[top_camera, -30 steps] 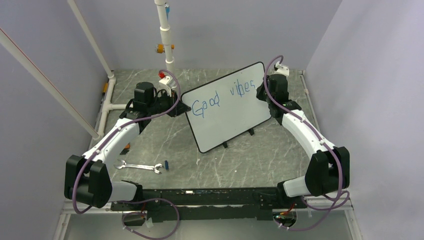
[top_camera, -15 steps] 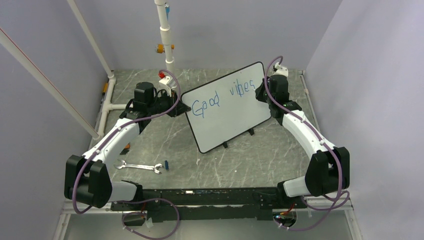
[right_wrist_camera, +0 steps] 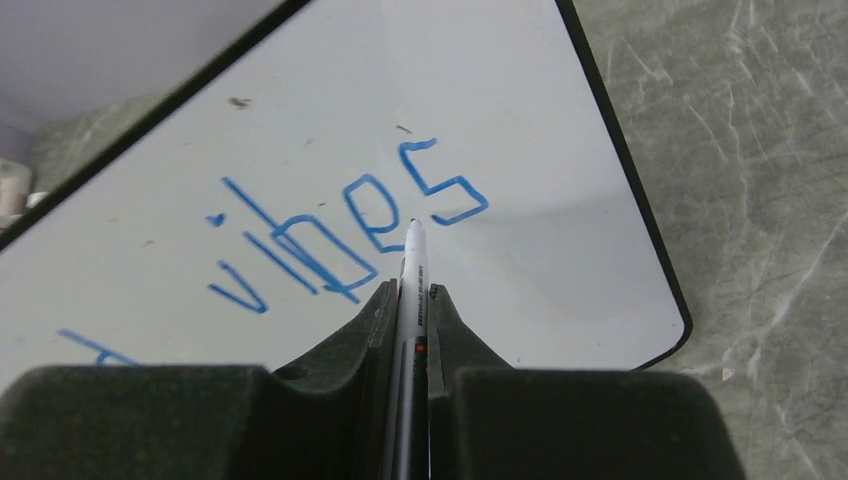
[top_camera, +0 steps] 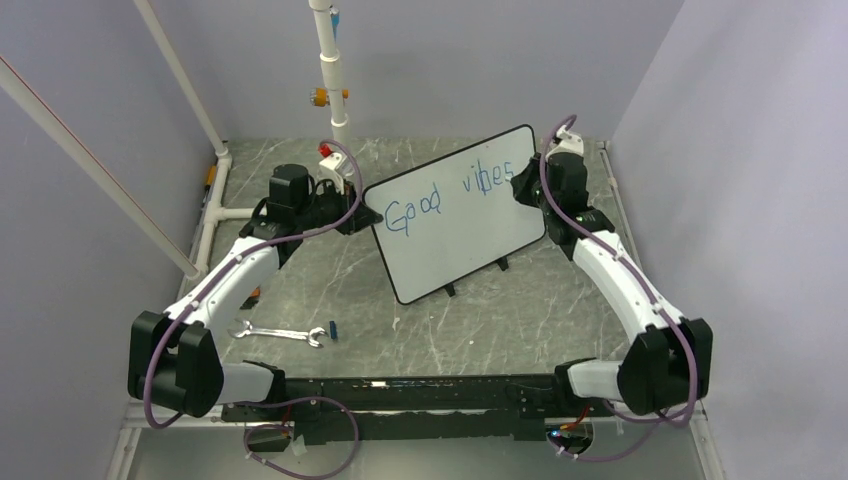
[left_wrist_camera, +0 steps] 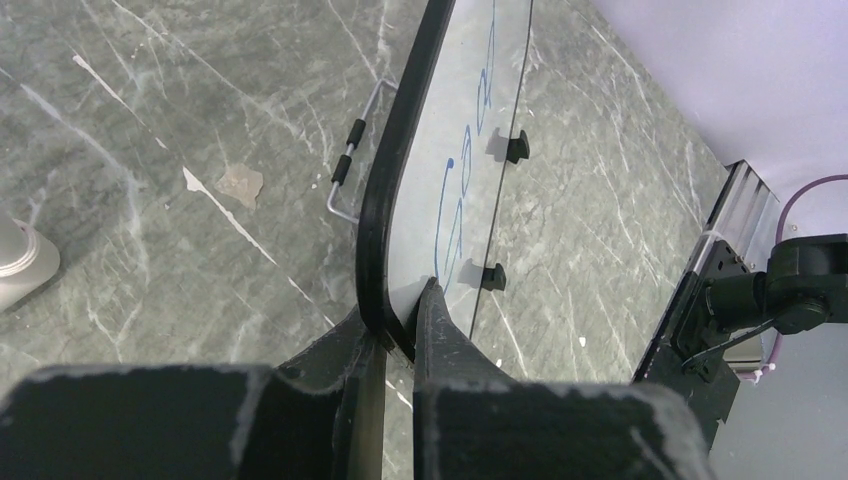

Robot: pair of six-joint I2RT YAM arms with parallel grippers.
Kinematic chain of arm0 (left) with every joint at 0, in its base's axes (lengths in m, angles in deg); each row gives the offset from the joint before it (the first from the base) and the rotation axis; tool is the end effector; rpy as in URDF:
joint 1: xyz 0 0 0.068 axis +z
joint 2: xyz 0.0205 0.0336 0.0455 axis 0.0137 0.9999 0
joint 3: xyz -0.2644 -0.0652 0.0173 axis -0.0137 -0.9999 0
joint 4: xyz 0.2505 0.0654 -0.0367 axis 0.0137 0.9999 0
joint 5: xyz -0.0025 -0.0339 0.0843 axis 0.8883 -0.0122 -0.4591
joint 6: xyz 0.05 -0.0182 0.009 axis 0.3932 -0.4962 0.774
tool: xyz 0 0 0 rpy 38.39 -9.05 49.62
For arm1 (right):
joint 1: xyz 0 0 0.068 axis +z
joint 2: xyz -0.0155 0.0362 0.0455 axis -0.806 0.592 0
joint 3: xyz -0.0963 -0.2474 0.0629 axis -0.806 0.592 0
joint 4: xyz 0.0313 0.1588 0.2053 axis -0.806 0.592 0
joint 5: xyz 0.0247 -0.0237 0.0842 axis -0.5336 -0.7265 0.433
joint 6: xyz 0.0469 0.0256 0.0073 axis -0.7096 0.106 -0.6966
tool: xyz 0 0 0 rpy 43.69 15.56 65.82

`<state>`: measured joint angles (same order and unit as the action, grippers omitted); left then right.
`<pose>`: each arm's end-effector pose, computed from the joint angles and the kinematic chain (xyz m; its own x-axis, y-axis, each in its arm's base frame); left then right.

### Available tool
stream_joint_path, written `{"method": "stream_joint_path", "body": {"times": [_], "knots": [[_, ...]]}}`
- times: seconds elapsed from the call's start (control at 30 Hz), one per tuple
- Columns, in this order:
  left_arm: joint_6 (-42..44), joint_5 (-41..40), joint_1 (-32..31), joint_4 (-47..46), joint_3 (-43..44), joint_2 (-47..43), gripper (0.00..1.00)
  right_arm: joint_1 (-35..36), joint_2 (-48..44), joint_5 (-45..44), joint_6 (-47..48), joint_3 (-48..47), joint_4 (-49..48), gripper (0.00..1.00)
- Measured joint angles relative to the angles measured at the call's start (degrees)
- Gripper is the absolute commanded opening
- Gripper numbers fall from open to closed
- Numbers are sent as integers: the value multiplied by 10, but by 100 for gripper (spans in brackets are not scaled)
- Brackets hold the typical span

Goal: Write a sentence on the whiteboard

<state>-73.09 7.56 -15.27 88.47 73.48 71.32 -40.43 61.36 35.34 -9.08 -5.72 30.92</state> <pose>0.2792 -0.1027 0.3003 -0.5355 -0.0221 -0.8443 0.6516 0.6252 -0.4296 0.2983 0.0677 0.3222 -0.4035 0.3257 -0.8551 0.0004 0.9346 0.3558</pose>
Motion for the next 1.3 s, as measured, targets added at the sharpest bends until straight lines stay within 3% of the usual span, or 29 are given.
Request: {"method": "stream_joint_path", "body": {"times": [0.43, 1.3], "knots": [[11, -7, -4, 27, 15, -1, 0, 2, -146, 12, -31, 67, 14, 0], [33, -17, 23, 178, 73, 17, 0, 2, -168, 31, -48, 133, 21, 0]]}}
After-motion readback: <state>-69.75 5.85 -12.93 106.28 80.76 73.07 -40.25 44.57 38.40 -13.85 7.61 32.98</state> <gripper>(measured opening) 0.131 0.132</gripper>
